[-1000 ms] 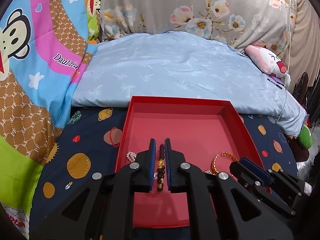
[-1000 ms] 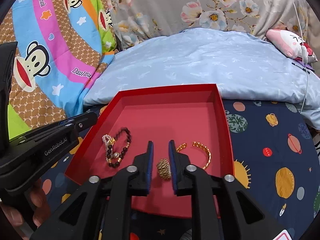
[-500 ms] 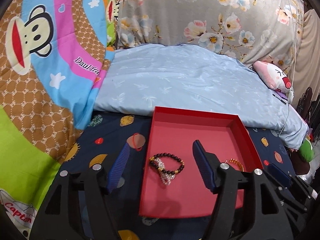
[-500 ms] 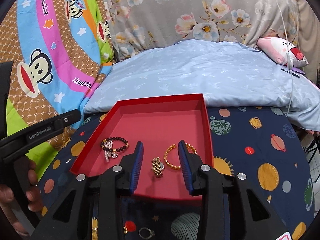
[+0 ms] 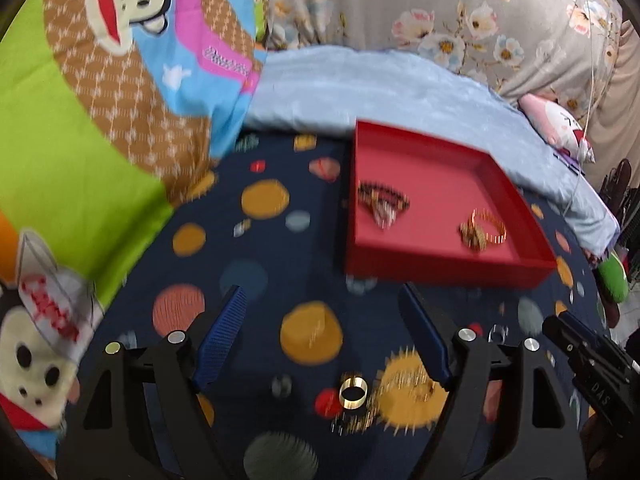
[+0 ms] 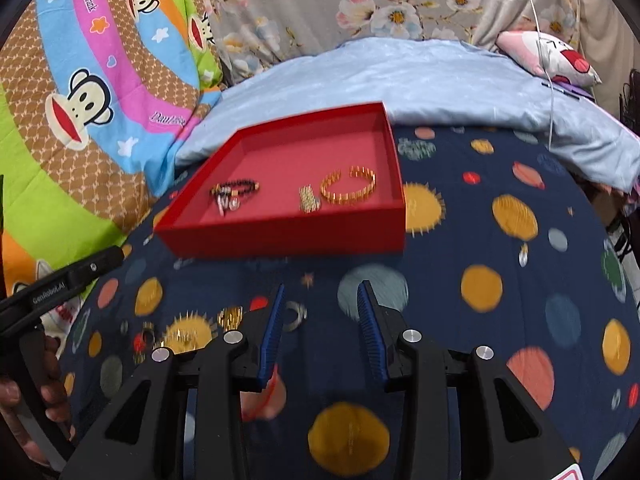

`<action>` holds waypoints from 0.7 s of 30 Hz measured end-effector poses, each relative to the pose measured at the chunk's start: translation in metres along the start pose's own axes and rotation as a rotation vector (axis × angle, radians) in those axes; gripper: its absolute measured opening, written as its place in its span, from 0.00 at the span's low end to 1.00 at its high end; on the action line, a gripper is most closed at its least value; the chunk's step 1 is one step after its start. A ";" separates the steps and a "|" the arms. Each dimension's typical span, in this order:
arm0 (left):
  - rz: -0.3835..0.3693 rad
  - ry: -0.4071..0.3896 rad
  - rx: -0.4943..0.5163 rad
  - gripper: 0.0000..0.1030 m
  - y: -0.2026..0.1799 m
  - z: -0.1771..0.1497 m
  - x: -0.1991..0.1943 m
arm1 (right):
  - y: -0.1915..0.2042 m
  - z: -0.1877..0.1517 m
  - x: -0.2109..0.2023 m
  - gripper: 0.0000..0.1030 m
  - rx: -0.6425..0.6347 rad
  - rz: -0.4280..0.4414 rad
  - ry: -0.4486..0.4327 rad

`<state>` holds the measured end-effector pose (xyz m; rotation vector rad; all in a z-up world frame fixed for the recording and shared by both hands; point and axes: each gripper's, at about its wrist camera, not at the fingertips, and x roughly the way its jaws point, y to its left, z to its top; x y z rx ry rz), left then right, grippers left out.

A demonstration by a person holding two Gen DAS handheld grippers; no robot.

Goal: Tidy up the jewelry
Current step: 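Move the left tool back to the table and grasp a gold ring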

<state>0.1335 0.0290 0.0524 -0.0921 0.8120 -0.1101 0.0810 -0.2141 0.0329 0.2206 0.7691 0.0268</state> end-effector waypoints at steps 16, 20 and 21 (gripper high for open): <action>0.042 0.087 0.080 0.54 -0.021 -0.049 0.027 | -0.002 -0.043 -0.006 0.35 0.013 -0.004 0.052; 0.044 0.085 0.079 0.46 -0.021 -0.050 0.028 | -0.001 -0.044 -0.003 0.36 0.015 -0.002 0.063; 0.046 0.084 0.079 0.43 -0.021 -0.050 0.028 | -0.001 -0.044 -0.003 0.35 0.015 -0.002 0.064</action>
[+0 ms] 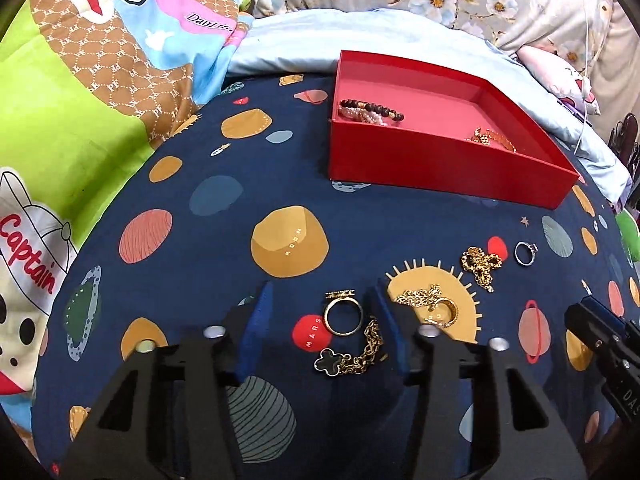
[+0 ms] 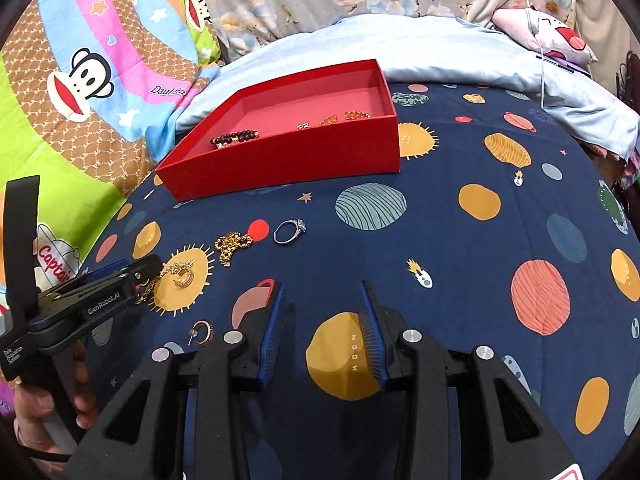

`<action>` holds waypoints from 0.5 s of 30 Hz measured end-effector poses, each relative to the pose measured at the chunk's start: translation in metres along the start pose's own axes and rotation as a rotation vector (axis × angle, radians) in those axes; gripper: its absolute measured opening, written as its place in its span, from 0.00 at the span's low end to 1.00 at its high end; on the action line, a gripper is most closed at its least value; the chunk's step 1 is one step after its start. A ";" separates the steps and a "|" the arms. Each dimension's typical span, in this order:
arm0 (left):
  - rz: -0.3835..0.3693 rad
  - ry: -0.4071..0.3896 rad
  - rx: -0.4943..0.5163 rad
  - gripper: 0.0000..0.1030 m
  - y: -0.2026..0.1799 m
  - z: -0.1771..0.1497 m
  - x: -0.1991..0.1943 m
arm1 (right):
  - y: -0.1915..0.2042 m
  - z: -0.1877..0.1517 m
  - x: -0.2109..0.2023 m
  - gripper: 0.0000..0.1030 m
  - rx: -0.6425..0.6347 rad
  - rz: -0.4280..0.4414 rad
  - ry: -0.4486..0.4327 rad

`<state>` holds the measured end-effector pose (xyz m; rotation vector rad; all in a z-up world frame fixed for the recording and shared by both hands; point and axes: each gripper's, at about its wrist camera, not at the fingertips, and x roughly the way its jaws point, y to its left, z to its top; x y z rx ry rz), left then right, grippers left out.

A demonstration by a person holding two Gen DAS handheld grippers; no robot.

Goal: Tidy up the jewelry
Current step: 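Move the left tool back to the table and grasp a gold ring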

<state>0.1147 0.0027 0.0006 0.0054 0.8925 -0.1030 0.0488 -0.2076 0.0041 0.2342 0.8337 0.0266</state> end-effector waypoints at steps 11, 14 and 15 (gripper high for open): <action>-0.007 -0.017 -0.024 0.18 0.008 0.000 -0.002 | 0.006 0.008 0.008 0.35 -0.011 0.000 0.010; -0.008 -0.029 -0.013 0.18 0.007 -0.001 -0.006 | 0.011 0.013 0.013 0.35 -0.025 0.000 0.007; -0.009 -0.034 -0.010 0.18 0.007 0.000 -0.008 | 0.013 0.016 0.016 0.35 -0.030 -0.002 0.008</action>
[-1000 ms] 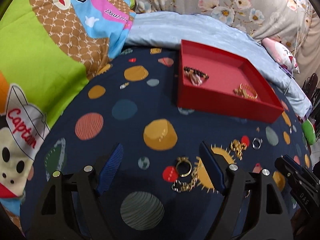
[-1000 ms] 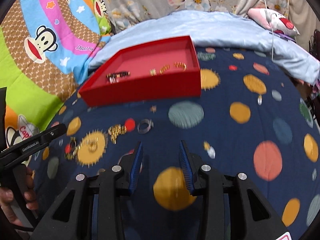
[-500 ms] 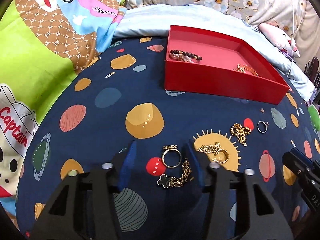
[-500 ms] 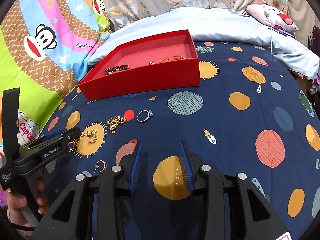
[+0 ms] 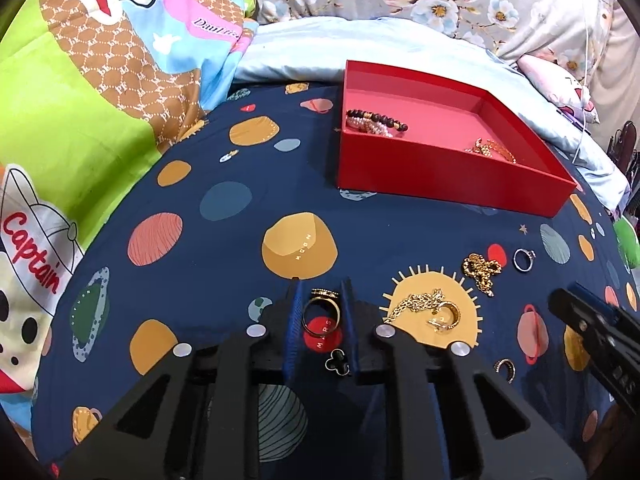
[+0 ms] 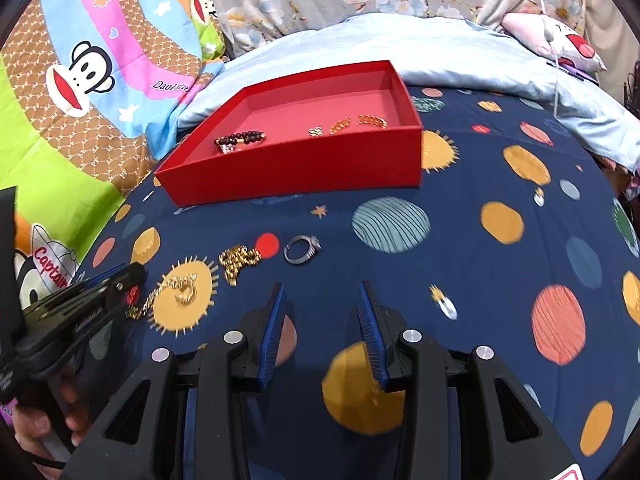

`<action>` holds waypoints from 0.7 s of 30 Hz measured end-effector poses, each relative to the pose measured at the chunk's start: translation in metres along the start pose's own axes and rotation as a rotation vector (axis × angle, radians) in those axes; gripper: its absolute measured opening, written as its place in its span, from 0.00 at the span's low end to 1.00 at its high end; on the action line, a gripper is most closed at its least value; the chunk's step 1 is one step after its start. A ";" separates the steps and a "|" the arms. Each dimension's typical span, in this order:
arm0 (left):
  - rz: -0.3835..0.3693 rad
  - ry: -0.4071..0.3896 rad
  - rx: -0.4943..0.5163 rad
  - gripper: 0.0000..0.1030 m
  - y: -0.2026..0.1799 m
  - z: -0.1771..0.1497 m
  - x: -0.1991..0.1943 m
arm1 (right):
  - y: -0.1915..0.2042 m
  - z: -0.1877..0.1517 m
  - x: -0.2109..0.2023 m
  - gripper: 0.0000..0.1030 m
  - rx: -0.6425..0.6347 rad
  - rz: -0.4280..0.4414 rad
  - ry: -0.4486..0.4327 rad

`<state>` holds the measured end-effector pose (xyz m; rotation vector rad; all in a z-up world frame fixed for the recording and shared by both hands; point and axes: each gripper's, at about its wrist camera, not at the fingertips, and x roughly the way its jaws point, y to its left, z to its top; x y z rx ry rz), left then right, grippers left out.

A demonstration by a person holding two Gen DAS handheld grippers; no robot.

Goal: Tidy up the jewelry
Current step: 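Move the left tool back to the table and grasp a gold ring, then grasp the silver ring with the right tool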

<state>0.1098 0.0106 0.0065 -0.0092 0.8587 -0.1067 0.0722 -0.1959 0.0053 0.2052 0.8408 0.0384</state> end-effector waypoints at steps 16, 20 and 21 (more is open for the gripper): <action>-0.015 0.016 -0.025 0.18 0.007 -0.004 0.003 | 0.008 0.024 0.032 0.11 0.006 -0.019 0.040; -0.014 0.017 -0.019 0.18 0.007 -0.004 0.005 | 0.011 0.023 0.032 0.11 -0.007 -0.034 0.041; -0.013 0.017 -0.018 0.18 0.006 -0.005 0.005 | 0.011 0.023 0.032 0.10 -0.007 -0.036 0.041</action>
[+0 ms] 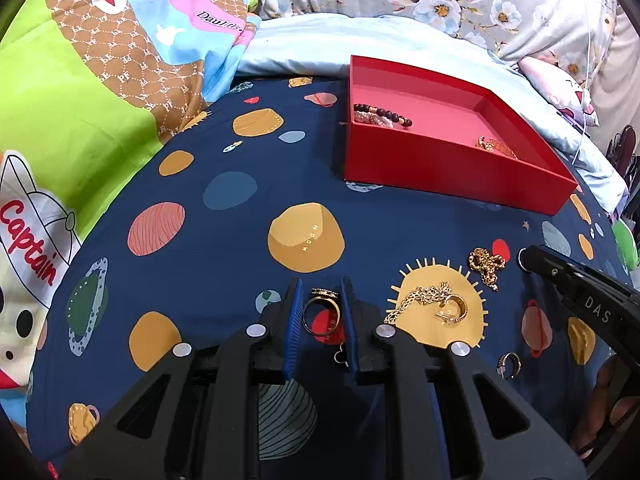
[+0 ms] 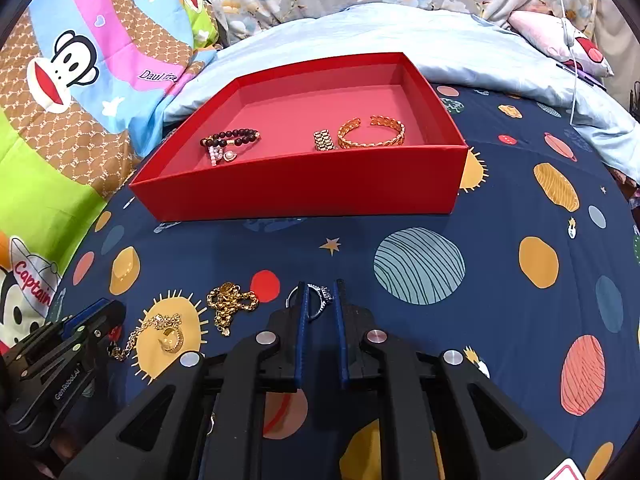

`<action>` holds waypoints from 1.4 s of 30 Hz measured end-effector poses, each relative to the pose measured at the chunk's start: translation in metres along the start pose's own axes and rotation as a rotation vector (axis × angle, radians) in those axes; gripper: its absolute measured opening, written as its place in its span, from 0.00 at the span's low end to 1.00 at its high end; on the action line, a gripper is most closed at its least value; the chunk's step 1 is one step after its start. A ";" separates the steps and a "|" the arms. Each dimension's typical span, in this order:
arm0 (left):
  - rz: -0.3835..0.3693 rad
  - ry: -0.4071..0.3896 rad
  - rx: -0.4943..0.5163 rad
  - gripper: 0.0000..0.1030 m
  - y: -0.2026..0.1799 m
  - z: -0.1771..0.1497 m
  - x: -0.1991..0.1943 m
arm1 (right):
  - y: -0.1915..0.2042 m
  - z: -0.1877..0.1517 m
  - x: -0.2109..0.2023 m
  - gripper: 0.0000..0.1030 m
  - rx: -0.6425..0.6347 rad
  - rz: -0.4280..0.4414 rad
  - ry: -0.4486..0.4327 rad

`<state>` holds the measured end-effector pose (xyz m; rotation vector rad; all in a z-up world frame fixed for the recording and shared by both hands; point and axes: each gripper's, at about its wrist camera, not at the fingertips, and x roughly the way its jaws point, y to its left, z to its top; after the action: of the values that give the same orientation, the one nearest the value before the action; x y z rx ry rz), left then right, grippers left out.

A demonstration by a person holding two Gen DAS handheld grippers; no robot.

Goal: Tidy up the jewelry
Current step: 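Grasp the silver ring with the right tool, then drop the gold ring into the tray with left tool while right tool releases silver ring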

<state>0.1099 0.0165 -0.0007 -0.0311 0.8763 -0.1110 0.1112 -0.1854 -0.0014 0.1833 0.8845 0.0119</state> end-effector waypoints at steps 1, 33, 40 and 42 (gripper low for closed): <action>0.000 0.000 0.001 0.18 0.000 0.000 0.000 | 0.000 0.000 0.000 0.09 0.002 -0.001 0.000; -0.071 -0.037 -0.010 0.18 -0.003 0.007 -0.032 | -0.028 -0.017 -0.050 0.06 0.054 0.000 -0.093; -0.107 -0.082 -0.009 0.18 -0.010 0.022 -0.054 | -0.029 -0.013 -0.060 0.06 0.052 0.018 -0.120; -0.112 -0.094 -0.002 0.18 -0.013 0.028 -0.058 | -0.028 -0.009 -0.063 0.06 0.045 0.022 -0.128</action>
<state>0.0936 0.0094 0.0622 -0.0869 0.7806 -0.2116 0.0624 -0.2168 0.0366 0.2334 0.7550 0.0004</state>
